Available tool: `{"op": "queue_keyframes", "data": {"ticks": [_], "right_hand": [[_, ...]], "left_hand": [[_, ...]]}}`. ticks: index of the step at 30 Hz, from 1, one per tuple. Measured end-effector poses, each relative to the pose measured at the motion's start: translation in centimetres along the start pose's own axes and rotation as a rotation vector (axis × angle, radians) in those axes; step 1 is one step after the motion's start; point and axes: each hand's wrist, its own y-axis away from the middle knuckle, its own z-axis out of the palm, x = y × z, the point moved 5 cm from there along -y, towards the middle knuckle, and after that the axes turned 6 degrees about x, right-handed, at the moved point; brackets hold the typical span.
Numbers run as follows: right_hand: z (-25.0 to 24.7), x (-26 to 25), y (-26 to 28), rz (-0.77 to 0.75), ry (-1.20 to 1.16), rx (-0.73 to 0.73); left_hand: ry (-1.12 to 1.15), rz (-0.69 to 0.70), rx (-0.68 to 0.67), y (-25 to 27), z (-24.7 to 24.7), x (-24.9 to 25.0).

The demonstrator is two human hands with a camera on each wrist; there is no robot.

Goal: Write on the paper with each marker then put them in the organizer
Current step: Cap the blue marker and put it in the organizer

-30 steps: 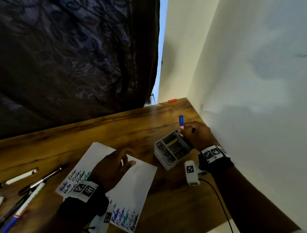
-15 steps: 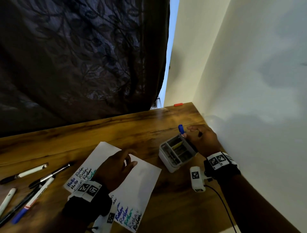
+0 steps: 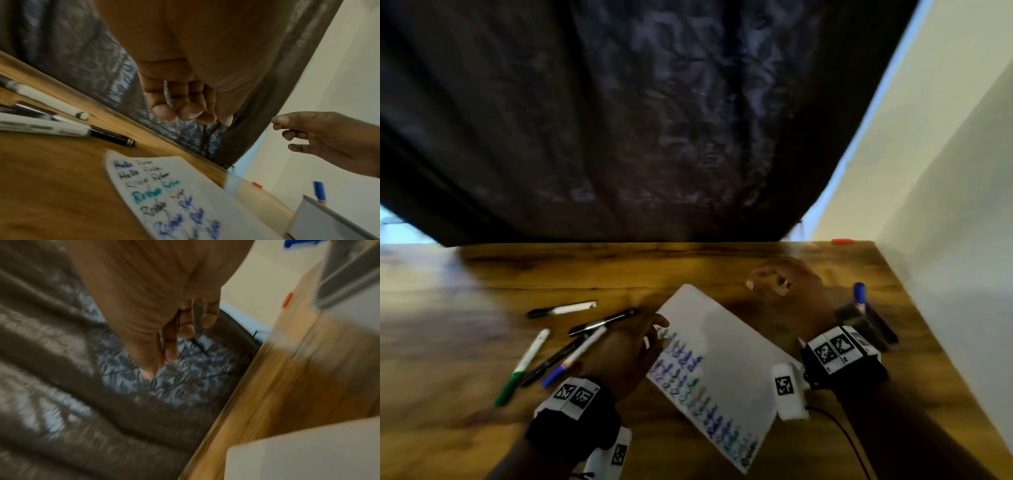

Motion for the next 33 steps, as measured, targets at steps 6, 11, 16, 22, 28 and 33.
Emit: {"op": "queue_keyframes", "data": {"ticks": [6, 11, 16, 22, 28, 33], "right_hand": [[12.2, -8.7, 1.8, -0.302, -0.085, -0.314], [21.0, -14.4, 4.3, -0.571, 0.016, -0.513], [27.8, -17.0, 6.6, -0.647, 0.204, -0.7], [31.8, -16.2, 7.6, -0.637, 0.366, -0.742], [32.4, -16.0, 7.7, -0.664, 0.478, -0.696], [30.9, -15.7, 7.9, -0.731, 0.477, -0.679]], "left_hand": [[-0.025, -0.254, 0.081, 5.5, -4.6, -10.4], [0.022, -0.406, 0.181, 10.0, -7.0, -15.3], [-0.132, -0.323, 0.183, 12.7, -7.2, -18.6], [0.073, -0.47, 0.209, 13.2, -7.3, -19.7], [0.068, -0.446, 0.159, 12.2, -7.3, -19.6], [0.071, -0.316, 0.15, 10.1, -7.3, -18.0]]}}
